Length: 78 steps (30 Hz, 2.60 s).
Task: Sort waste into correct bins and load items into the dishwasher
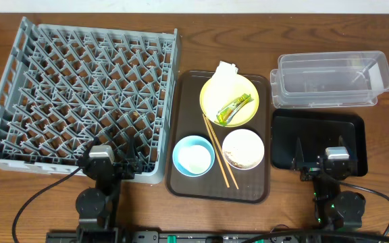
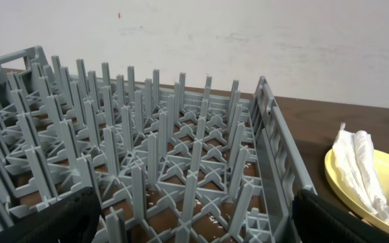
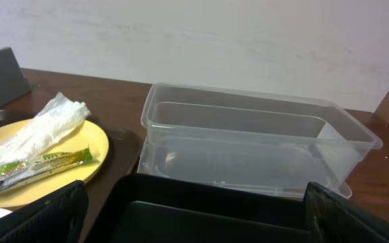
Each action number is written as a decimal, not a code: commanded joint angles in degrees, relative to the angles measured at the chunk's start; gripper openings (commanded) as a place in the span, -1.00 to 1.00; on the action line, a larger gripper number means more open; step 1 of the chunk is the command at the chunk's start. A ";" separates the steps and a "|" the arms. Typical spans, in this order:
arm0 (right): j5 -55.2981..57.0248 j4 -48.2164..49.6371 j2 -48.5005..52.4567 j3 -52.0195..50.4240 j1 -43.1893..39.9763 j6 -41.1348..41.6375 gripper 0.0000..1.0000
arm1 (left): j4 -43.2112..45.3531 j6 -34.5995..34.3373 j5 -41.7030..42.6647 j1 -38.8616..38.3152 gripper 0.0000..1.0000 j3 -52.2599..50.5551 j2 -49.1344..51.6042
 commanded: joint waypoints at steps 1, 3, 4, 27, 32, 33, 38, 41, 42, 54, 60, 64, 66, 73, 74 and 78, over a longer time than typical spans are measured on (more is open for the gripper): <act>0.37 -0.26 -0.22 -0.04 0.35 -0.52 0.99 | -2.43 0.57 0.96 0.24 0.87 -0.57 -0.37; 0.37 -0.26 -0.22 -0.04 0.35 -0.52 0.99 | -2.43 0.57 0.96 0.24 0.87 -0.57 -0.37; 0.37 -0.26 -0.22 -0.04 0.35 -0.52 0.98 | -2.43 0.57 0.96 0.24 0.87 -0.57 -0.37; 0.37 -0.26 -0.22 -0.04 0.35 -0.52 0.98 | -2.43 0.57 0.96 0.24 0.87 -0.57 -0.37; 0.37 -0.26 -0.22 -0.04 0.35 -0.52 0.98 | -2.43 0.57 0.96 0.24 0.87 -0.57 -0.37; 0.37 -0.26 -0.22 -0.04 0.35 -0.52 0.98 | -2.43 0.57 0.96 0.24 0.87 -0.57 -0.37; 0.37 -0.26 -0.22 -0.04 0.35 -0.52 0.99 | -2.43 0.57 0.98 0.24 0.87 -0.57 -0.37; 0.31 -0.26 -0.22 -0.04 0.37 -0.50 0.98 | -2.43 0.57 0.96 0.24 0.87 -0.57 -0.37; 0.35 -0.26 -0.22 -0.04 0.35 -0.52 0.99 | -2.43 0.57 0.96 0.24 0.87 -0.57 -0.37; -2.64 1.57 -0.15 -0.04 0.37 8.35 0.98 | -1.79 0.52 1.20 0.24 0.87 -0.48 -0.35; -2.60 0.33 1.44 2.10 0.37 10.64 0.98 | -6.01 -1.05 1.42 0.24 0.87 3.15 0.50; -2.62 -1.64 6.88 7.76 0.37 10.69 0.98 | -13.09 -2.80 1.40 0.24 0.87 9.77 3.26; -2.62 -3.30 11.50 11.56 0.37 10.67 0.98 | -17.40 -2.78 1.40 0.24 0.87 13.73 5.79; -7.30 -10.82 35.39 29.35 0.44 11.08 0.98 | -33.53 -2.71 1.38 0.24 0.87 28.24 21.16; -8.59 -12.41 39.21 32.37 0.48 11.08 0.98 | -35.34 -2.71 1.38 0.24 0.87 30.12 23.69; -13.75 -18.47 51.45 42.49 0.48 11.06 0.99 | -40.28 -3.56 2.38 0.24 0.87 36.39 32.54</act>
